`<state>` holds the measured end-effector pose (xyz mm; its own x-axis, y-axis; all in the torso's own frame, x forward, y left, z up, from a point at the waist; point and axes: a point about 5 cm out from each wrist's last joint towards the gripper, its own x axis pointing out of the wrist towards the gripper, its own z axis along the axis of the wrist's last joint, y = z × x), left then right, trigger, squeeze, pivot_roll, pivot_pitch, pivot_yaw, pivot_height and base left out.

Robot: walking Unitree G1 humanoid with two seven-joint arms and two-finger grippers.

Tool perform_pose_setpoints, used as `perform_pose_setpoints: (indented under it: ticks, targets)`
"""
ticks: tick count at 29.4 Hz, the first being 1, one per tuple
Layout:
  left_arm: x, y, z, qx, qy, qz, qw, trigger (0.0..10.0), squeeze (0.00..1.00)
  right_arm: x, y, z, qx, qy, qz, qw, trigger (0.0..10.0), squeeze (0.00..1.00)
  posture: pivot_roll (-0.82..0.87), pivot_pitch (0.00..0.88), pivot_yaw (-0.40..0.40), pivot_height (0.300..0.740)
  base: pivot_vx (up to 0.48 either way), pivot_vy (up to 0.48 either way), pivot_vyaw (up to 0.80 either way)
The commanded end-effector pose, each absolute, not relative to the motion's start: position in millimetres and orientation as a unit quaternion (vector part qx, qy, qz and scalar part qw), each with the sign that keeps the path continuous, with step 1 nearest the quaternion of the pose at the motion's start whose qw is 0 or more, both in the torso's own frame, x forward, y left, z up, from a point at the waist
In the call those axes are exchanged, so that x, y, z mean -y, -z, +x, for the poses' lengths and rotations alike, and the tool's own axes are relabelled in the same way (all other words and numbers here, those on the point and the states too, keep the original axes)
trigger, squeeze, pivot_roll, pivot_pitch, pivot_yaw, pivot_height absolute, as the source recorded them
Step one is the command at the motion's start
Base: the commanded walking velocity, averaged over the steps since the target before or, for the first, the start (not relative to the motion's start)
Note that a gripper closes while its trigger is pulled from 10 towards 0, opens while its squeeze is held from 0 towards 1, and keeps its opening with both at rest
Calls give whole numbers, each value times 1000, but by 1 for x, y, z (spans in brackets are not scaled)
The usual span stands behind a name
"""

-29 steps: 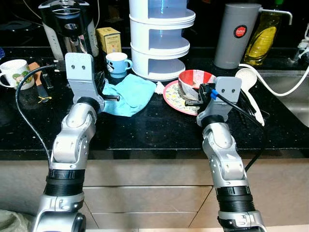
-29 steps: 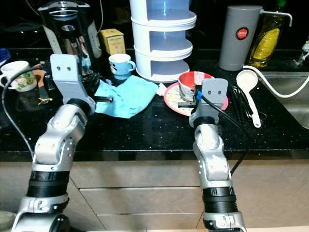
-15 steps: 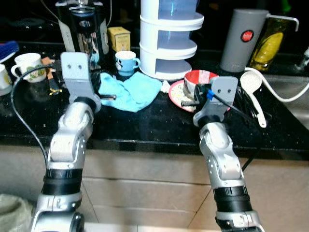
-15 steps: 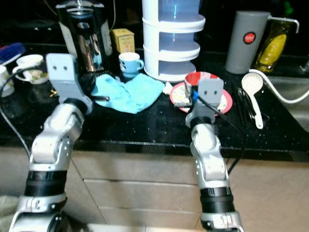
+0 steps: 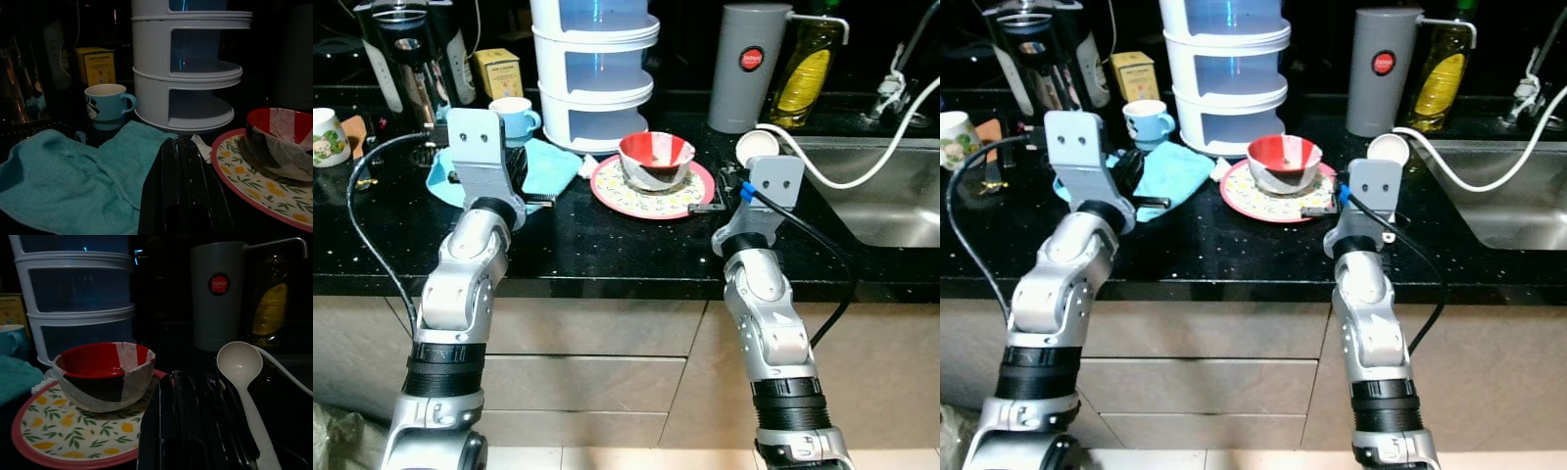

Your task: Kitchen organization

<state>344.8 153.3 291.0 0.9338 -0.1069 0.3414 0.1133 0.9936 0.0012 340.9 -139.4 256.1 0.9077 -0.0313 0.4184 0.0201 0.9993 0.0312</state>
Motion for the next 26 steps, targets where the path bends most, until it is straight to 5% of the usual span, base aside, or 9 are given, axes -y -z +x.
perform_pose_setpoints:
  ticks: [1,16,26]
  targets:
    - [-156,-289,344,170,52,-14,984,10000,0,138,-253,341,210,10,16,978,10000,0,-35,84,10,740,0,0,0]
    - [-157,-289,345,169,50,-7,984,10000,0,138,-253,341,209,11,16,978,10000,0,-35,85,12,740,0,0,0]
    - [-158,-289,344,170,48,-9,984,10000,0,138,-252,341,208,11,17,978,10000,0,-33,87,12,740,0,-335,0]
